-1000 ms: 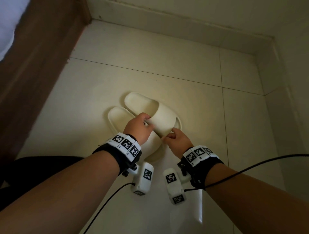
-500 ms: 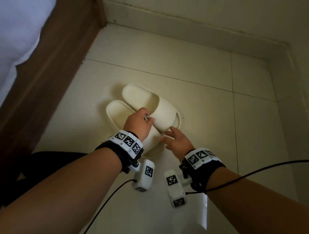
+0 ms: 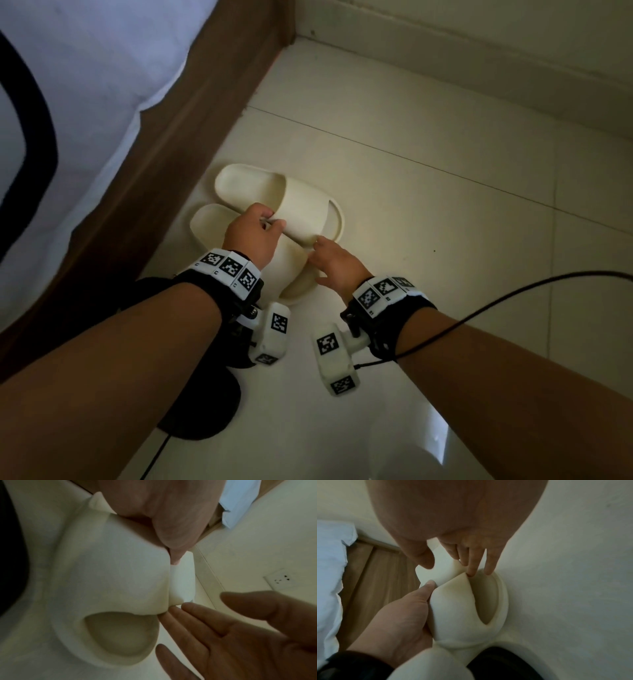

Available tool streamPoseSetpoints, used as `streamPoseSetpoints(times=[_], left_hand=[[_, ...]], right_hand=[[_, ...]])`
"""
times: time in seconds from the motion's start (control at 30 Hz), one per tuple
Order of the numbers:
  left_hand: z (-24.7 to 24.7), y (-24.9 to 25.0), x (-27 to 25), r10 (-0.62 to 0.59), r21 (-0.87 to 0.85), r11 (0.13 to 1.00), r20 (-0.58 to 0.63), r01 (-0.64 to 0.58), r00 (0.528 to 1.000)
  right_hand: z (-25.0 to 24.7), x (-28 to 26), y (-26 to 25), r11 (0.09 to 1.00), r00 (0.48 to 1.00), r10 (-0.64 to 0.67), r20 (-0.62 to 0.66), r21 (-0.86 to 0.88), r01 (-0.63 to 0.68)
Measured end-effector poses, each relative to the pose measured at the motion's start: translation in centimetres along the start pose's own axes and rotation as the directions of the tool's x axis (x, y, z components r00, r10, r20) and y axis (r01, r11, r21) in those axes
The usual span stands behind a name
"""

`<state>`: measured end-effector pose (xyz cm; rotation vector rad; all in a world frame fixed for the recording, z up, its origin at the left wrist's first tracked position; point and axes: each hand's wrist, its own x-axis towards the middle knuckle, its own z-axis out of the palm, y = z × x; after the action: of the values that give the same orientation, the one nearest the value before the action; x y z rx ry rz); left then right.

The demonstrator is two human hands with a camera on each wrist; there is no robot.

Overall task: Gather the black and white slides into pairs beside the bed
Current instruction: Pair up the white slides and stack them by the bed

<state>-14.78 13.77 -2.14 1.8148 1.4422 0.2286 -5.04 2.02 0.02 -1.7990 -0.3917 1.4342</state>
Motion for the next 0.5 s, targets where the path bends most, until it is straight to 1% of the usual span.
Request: streamPoseSetpoints(times=[0.2,0.37,0.5], left_hand=[[-1.5,-1.8,2.0,-0.057,-0.008,0.998,-0.066,0.056,0.996],[-1.5,-2.3,2.7,-0.067,-0.025,0.998,-0.102,0.064,0.993],[-1.3,-2.6,2.4,-0.057,-0.012,0.998,-0.115,0.056,0.992]], right_hand=[[1.8,1.8,-2.1,1.0,1.0,0.018,0.022,-0.01,-0.017],[1.8,2.4,-1.2,0.995,0.995,0.1,0.029,-0.027,-0.099],[1.0,2.2,0.1,0.985,0.994,0.104,0.029,0.137,-0.107]])
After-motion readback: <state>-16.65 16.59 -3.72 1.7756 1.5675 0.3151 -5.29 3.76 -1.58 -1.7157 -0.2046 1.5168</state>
